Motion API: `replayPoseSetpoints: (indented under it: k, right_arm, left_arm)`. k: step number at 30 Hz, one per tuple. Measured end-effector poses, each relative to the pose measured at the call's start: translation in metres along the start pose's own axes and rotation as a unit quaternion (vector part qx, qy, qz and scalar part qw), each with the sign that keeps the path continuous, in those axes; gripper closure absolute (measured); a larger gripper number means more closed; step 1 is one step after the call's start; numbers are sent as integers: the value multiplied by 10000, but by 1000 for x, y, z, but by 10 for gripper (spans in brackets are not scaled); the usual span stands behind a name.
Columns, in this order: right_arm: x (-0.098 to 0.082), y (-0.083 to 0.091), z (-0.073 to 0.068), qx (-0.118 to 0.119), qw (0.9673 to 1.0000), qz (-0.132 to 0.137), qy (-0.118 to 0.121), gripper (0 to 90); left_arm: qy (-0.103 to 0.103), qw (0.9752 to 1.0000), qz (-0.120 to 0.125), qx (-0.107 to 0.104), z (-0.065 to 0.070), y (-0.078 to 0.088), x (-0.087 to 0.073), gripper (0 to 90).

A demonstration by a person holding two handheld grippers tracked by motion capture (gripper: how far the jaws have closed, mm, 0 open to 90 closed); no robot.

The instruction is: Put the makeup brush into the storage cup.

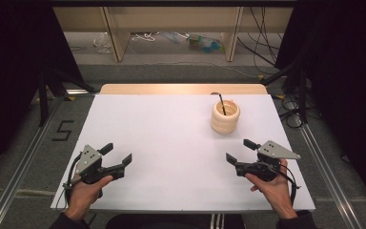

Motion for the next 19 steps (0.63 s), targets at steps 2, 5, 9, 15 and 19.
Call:
replayPoseSetpoints:
  k: [2, 5, 9, 15, 19]
  right_arm:
    - [-2, 1, 0, -4, 10000, -63, -2, 161]
    - [-2, 1, -1, 1, 10000, -15, 5, 161]
    - [-2, 2, 0, 6, 10000, -16, 26, 161]
    - [-3, 2, 2, 17, 10000, -15, 1, 161]
    - [-2, 1, 1, 36, 10000, 19, 4, 161]
  left_arm:
    - [-3, 10000, -1, 1, 0, 0, 0, 186]
    - [-6, 10000, 4, -2, 0, 0, 0, 186]
    - [-25, 10000, -3, -5, 0, 0, 0, 186]
    - [-6, 10000, -19, -34, 1, -1, 0, 187]
    - [-29, 10000, -6, -28, 1, 0, 0, 187]
Point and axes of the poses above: each handheld gripper's, and its own axes: y roughly backward along the jaws, x roughly out of its top, z roughly to its right, the point moved 7 cm from there along -y, roughly forward along the jaws, and after that the axes turned 9 degrees about -z, right-handed, at the moved point
